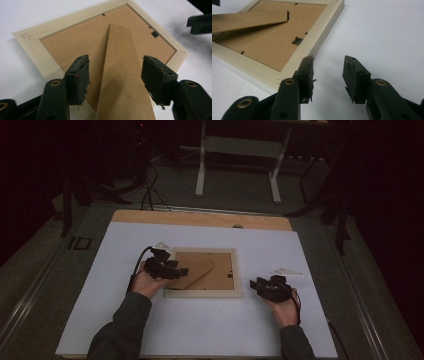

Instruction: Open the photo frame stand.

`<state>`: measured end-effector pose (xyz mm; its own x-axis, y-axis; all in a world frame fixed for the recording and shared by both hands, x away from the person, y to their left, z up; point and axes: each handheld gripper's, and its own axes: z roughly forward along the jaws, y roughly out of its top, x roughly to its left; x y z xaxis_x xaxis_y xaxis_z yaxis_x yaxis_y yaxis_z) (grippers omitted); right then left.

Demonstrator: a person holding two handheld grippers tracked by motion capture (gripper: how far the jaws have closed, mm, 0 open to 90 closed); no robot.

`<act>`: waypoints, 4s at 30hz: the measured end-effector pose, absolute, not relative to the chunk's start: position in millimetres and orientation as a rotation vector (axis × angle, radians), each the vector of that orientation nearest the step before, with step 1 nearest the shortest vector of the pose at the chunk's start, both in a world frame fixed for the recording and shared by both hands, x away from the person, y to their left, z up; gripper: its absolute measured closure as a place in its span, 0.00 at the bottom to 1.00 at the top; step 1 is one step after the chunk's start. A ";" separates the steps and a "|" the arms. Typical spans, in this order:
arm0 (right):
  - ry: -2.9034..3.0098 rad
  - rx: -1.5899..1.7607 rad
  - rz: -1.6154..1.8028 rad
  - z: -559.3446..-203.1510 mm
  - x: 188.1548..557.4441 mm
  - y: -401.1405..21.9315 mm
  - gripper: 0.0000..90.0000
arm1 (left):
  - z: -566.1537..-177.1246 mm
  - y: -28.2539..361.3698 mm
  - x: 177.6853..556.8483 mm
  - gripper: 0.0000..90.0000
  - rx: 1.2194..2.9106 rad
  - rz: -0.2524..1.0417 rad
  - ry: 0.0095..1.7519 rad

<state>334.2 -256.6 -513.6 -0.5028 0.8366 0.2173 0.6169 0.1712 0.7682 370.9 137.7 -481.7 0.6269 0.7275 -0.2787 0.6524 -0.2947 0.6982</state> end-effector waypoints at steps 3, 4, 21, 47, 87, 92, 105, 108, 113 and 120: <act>2.197 1.400 1.238 -514.2 334.3 -256.7 0.66 | -487.3 135.3 376.2 0.39 2.026 0.049 1.050; 2.198 1.399 1.237 -514.3 334.4 -256.5 0.65 | -487.3 135.3 376.2 0.39 2.026 0.049 1.050; 2.209 1.408 1.224 -517.1 335.9 -256.1 0.63 | -505.1 127.2 388.5 0.28 2.050 -0.072 1.062; 2.227 1.410 1.213 -519.6 336.8 -254.0 0.63 | -511.1 112.2 386.8 0.43 2.177 -0.053 0.991; 2.249 1.335 1.189 -506.8 344.5 -244.4 0.62 | -504.5 103.0 373.0 0.43 2.228 0.155 0.918; 2.224 1.359 1.220 -503.6 349.3 -246.9 0.62 | -504.3 102.9 370.5 0.43 2.222 0.178 0.908; 2.221 1.338 1.210 -488.6 359.4 -243.3 0.62 | -501.0 101.2 360.7 0.43 2.196 0.250 0.894; 2.226 1.335 1.204 -486.7 361.3 -241.7 0.62 | -501.1 101.4 359.4 0.43 2.191 0.260 0.891; 2.232 1.324 1.195 -484.0 365.2 -238.5 0.62 | -500.0 100.6 354.1 0.43 2.180 0.298 0.880; 2.254 1.312 1.181 -481.6 369.3 -233.6 0.62 | -498.0 99.3 350.2 0.43 2.191 0.340 0.856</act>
